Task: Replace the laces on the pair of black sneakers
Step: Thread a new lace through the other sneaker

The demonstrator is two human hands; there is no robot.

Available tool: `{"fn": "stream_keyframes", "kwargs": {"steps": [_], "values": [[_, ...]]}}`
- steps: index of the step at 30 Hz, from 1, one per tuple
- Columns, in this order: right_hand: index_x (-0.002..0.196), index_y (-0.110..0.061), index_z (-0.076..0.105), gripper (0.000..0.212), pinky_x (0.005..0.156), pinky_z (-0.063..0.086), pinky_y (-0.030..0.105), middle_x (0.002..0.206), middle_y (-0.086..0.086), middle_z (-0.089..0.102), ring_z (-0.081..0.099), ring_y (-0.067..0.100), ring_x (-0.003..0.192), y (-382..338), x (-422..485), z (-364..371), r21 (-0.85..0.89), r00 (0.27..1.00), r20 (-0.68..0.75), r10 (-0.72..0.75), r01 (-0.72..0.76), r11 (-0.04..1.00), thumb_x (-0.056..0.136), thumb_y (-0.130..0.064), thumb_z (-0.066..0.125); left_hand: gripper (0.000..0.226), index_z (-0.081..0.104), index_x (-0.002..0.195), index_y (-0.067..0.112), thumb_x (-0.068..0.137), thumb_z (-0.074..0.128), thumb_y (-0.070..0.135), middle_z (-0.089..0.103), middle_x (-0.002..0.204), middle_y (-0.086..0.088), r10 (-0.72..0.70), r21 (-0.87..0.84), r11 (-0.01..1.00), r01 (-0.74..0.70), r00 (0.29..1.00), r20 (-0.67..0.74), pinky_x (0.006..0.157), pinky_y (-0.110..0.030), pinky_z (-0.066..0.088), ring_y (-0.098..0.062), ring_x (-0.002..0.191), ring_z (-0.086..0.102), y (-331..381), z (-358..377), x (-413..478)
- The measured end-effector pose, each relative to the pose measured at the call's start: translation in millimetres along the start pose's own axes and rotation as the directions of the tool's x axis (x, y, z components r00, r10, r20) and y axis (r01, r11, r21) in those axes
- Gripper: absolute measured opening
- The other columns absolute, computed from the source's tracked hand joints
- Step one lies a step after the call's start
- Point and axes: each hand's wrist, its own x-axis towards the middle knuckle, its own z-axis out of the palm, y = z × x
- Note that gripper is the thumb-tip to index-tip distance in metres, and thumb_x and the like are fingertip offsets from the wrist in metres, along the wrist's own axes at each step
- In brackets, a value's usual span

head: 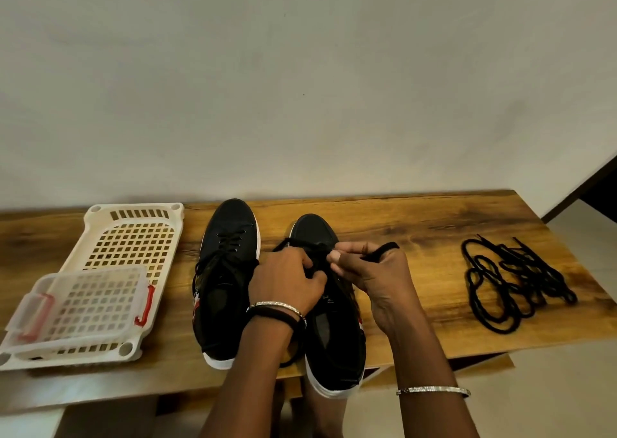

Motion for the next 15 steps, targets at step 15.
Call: {"fn": "stream_keyframes", "kwargs": {"steps": [15], "values": [[0.090, -0.017, 0.065, 0.022, 0.063, 0.050, 0.009, 0.079, -0.004, 0.072, 0.067, -0.003, 0.072, 17, 6, 14, -0.615, 0.970, 0.057, -0.236, 0.221, 0.757, 0.079, -0.005, 0.080, 0.012, 0.078, 0.081, 0.019, 0.078, 0.080, 0.008, 0.075, 0.087, -0.005, -0.321, -0.620, 0.677, 0.396, 0.917, 0.235, 0.065, -0.034, 0.062, -0.020, 0.079, 0.073, -20, 2, 8]]}}
